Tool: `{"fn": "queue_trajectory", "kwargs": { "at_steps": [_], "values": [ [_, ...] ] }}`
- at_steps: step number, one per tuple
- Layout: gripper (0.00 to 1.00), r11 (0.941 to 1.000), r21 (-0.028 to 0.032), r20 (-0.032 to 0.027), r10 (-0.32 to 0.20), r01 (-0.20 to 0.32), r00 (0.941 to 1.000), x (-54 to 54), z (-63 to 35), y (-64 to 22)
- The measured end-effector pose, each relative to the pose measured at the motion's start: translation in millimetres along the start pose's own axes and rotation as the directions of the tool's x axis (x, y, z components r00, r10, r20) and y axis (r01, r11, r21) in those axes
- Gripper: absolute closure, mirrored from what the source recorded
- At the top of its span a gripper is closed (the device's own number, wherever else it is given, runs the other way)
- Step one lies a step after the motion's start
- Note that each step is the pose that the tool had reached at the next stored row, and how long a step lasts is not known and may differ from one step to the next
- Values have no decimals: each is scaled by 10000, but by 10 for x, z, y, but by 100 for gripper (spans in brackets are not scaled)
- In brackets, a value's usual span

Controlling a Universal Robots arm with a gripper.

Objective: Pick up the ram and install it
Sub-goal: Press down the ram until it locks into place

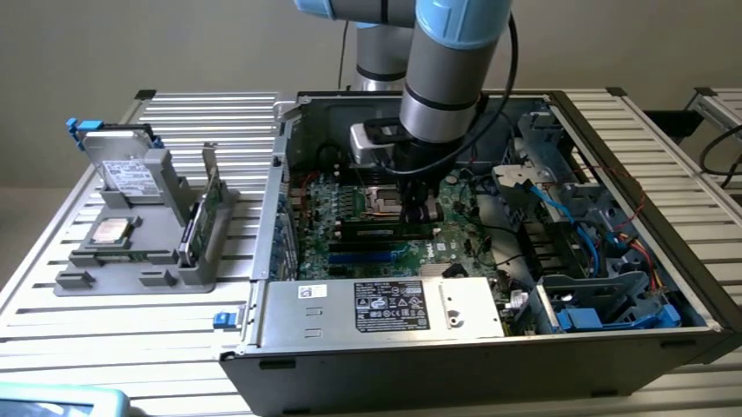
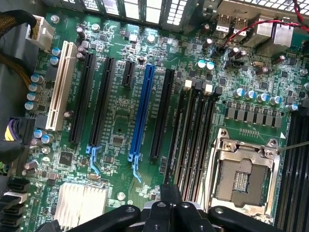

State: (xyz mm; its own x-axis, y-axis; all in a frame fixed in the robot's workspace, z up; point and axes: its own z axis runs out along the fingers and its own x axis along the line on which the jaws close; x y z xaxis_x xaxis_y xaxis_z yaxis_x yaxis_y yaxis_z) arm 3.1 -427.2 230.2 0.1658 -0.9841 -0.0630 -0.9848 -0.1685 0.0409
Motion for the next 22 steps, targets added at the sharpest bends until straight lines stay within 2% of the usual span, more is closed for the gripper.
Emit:
{"fn": "queue_trajectory", "kwargs": {
  "at_steps": [7, 9, 11, 13, 14, 15, 19, 22],
  "values": [
    [89, 9997, -252, 37, -65, 66, 10000, 13, 62, -49],
    [89, 9996, -226, 126, -158, 161, 9998, 9, 29, -64],
    [89, 9991, -251, 103, -338, 341, 9994, 9, -16, -58],
    [89, 9988, -257, 92, -425, 427, 9991, 10, -19, -56],
    [89, 9987, -267, 59, -442, 443, 9990, 10, -20, -55],
    [89, 9986, -281, 3, -449, 448, 9990, 9, -21, -43],
    [89, 9984, -368, -404, -448, 433, 9982, -8, -18, 34],
    [89, 9981, -423, -653, -474, 447, 9967, -28, -15, 73]
  ]
}}
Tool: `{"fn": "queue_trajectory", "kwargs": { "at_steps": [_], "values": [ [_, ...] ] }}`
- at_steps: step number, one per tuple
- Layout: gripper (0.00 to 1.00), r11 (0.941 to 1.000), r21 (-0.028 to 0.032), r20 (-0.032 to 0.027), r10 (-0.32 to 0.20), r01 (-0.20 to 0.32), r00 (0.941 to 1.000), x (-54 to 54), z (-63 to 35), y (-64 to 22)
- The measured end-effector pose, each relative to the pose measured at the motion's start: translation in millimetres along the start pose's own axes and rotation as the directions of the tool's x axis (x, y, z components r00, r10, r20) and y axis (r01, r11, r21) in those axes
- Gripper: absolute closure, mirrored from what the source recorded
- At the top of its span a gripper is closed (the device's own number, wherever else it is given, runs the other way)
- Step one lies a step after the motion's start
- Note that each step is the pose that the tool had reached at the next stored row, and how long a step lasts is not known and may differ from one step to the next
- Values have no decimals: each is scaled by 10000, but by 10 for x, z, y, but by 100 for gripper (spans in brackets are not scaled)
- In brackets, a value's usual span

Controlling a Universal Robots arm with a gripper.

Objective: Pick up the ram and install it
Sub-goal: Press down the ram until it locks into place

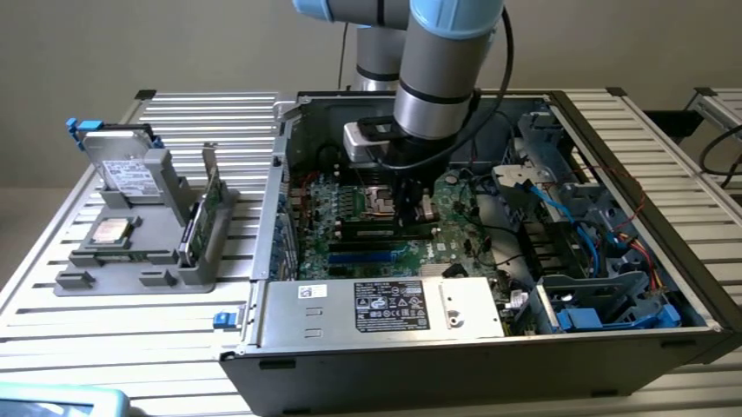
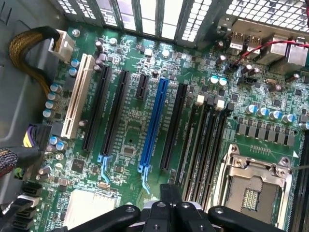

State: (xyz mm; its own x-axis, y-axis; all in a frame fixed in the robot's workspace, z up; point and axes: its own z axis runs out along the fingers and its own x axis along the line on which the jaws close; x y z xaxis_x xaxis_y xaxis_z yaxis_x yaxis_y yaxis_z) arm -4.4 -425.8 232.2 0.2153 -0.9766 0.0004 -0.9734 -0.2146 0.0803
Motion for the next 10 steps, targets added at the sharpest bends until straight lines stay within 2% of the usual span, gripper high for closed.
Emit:
{"fn": "queue_trajectory", "kwargs": {
  "at_steps": [3, 6, 7, 8, 9, 10],
  "values": [
    [89, 10000, -50, -241, -1, 0, 9997, -37, 0, 33],
    [89, 10000, -39, -393, 11, -13, 9992, -81, -18, 55],
    [89, 10000, -37, -467, 17, -19, 9989, -88, -23, 62],
    [89, 10000, -27, -567, 26, -27, 9984, -92, -24, 66],
    [89, 10000, -19, -609, 29, -30, 9981, -93, -24, 66],
    [89, 10000, -18, -609, 29, -30, 9981, -93, -24, 66]
  ]
}}
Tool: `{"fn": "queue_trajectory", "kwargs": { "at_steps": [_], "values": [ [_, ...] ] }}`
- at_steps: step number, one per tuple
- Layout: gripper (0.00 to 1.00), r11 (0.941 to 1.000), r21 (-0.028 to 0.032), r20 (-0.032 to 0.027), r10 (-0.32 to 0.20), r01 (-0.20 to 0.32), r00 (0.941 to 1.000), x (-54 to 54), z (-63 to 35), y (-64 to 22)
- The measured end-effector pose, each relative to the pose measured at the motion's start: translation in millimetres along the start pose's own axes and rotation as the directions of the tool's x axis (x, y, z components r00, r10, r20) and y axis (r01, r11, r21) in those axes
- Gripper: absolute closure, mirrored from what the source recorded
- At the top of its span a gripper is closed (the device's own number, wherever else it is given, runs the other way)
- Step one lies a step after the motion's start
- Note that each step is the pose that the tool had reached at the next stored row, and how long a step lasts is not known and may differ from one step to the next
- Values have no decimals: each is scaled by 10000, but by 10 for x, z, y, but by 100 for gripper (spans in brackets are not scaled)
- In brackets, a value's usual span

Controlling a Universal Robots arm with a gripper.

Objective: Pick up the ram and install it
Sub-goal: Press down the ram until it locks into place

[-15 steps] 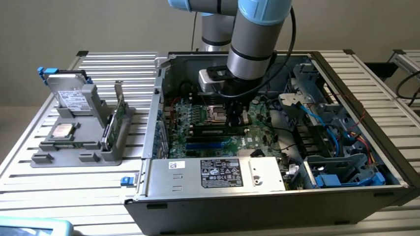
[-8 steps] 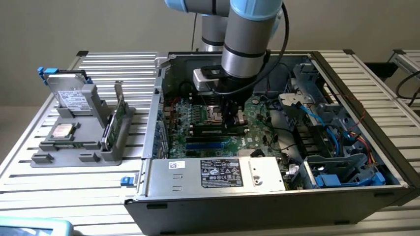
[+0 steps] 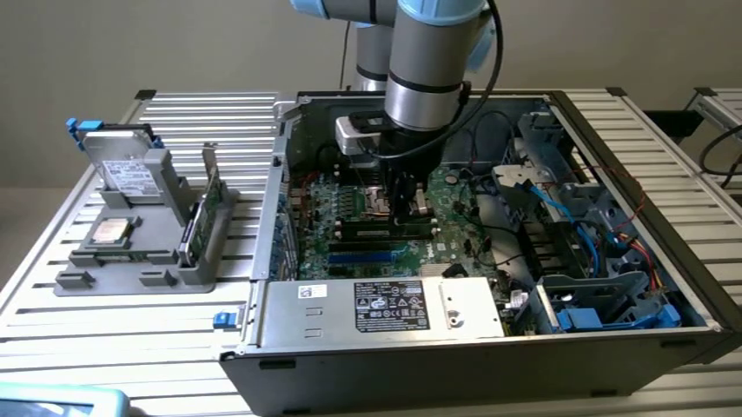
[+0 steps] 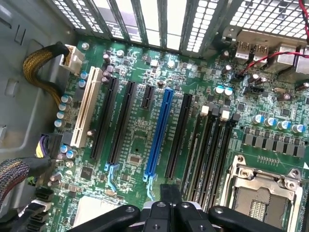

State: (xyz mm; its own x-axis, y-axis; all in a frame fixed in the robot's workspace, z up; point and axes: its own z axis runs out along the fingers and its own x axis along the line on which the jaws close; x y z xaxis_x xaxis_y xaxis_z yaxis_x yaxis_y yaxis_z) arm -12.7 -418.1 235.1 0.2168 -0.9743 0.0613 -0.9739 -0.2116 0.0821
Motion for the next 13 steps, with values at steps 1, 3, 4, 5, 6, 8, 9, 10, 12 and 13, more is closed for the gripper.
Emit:
{"fn": "queue_trajectory", "kwargs": {
  "at_steps": [1, 3, 4, 5, 6, 8, 9, 10, 12, 13],
  "values": [
    [89, 10000, -1, -2, -1, 1, 10000, 0, -3, -1],
    [89, 10000, 0, -1, 23, -23, 10000, 0, -34, 1],
    [89, 10000, 4, 3, 87, -87, 10000, 0, -51, 2],
    [89, 9999, 4, 8, 172, -172, 9999, 1, -64, 4],
    [89, 9996, 4, 17, 292, -292, 9996, 2, -73, 5],
    [89, 9987, 41, 28, 499, -499, 9987, 1, -73, 4],
    [89, 9981, 68, 29, 605, -605, 9982, 1, -73, 5],
    [89, 9974, 95, 30, 709, -709, 9975, 1, -74, 4],
    [89, 9957, 138, 38, 915, -916, 9958, 1, -75, 4],
    [89, 9947, 152, 41, 1013, -1013, 9948, 2, -77, 4]
  ]
}}
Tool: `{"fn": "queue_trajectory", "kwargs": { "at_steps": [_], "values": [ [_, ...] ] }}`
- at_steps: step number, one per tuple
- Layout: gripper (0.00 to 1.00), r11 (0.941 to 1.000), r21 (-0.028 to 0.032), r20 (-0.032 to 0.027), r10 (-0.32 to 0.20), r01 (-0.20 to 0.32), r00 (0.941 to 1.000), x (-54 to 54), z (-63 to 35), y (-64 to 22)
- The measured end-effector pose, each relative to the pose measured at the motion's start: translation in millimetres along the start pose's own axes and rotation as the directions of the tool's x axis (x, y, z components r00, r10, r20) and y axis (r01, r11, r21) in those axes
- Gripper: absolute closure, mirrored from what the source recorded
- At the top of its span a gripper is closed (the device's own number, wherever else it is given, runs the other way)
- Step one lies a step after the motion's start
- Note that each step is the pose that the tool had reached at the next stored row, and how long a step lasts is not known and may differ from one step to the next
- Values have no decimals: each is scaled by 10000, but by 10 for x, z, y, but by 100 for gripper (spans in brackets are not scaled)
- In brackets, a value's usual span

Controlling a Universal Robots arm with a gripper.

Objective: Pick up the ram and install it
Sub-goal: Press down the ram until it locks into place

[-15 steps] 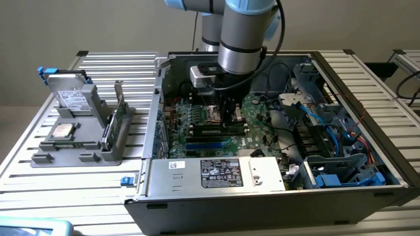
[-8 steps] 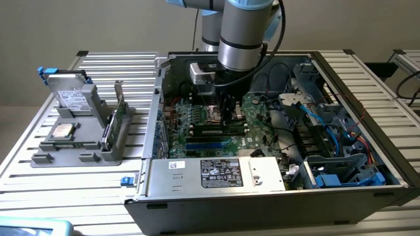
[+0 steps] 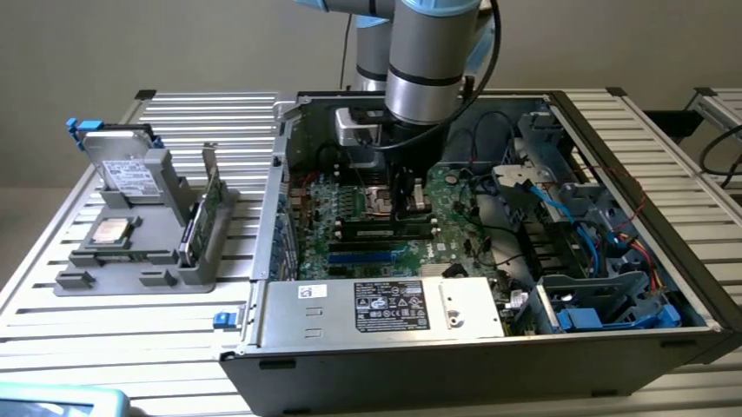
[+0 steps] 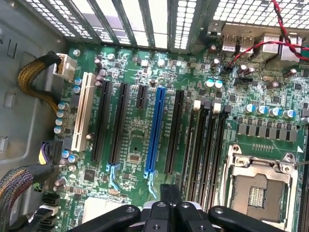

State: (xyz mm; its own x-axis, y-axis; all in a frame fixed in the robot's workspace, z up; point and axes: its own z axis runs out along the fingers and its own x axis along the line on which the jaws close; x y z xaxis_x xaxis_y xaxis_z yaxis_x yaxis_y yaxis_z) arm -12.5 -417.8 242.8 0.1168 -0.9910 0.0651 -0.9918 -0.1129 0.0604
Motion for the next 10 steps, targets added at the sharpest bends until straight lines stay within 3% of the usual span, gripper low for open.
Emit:
{"fn": "queue_trajectory", "kwargs": {
  "at_steps": [5, 10],
  "values": [
    [89, 9996, 2, 53, 296, -296, 9995, 3, -91, 29],
    [89, 9987, 1, 238, 501, -501, 9985, 2, -167, 88]
  ]
}}
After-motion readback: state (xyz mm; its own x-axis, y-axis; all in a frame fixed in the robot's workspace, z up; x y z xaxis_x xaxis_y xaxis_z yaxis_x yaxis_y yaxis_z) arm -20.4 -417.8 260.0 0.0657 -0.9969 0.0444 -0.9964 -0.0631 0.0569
